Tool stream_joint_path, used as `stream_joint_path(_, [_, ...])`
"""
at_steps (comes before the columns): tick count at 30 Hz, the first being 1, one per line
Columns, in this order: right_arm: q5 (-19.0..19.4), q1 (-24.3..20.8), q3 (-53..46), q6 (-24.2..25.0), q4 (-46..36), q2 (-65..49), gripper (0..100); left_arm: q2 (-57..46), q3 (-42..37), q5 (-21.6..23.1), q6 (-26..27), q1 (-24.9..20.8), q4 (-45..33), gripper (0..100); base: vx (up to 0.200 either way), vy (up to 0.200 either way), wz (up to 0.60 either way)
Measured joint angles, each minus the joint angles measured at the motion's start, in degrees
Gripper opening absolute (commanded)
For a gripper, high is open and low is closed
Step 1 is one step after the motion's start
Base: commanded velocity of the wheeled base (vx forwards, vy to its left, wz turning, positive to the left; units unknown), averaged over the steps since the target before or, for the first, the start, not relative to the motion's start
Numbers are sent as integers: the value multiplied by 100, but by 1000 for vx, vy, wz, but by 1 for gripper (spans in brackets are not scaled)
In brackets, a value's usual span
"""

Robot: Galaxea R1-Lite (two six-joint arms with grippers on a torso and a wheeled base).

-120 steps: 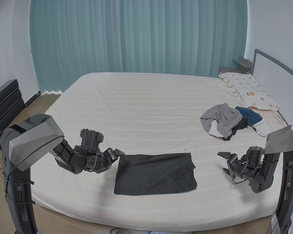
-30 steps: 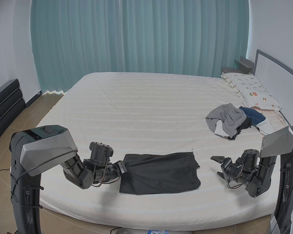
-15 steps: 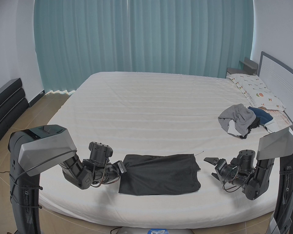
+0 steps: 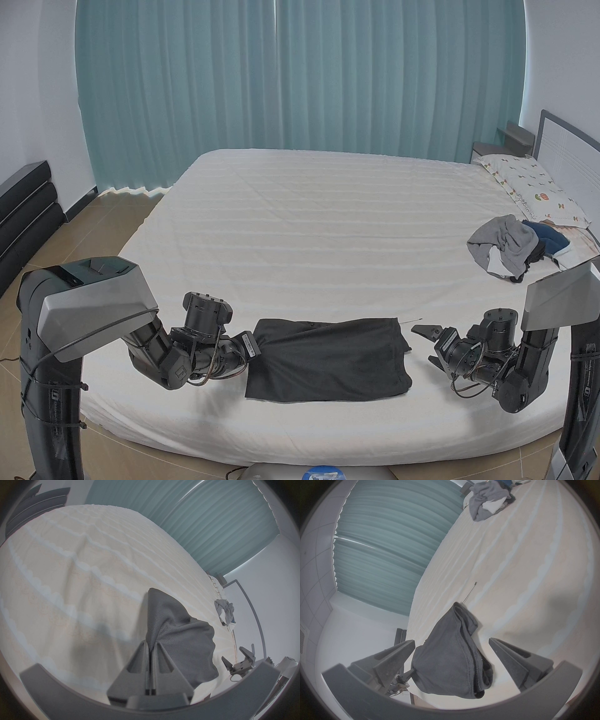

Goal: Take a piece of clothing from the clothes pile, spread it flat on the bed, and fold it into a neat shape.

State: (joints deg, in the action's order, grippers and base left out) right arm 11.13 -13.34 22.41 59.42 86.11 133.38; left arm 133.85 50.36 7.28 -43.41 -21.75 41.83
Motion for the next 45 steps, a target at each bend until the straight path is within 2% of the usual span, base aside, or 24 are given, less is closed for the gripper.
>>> stream_joint_path(11, [0, -33, 13, 0, -1, 6, 100, 0, 0, -9, 2, -2, -9, 0, 0, 200, 0])
stream_joint_path(24, [9, -38, 20, -7, 2, 13, 100, -9, -100, -2, 13, -22, 11, 0, 0, 0, 0])
stream_joint_path(25, [9, -44, 20, -9, 0, 15, 100, -12, -107, -2, 11, -27, 11, 100, 0, 0, 0])
stream_joint_path(45, [-5, 35, -152, -51, -4, -38, 100, -174, -375, -4, -55, 6, 5, 100, 0, 0, 0])
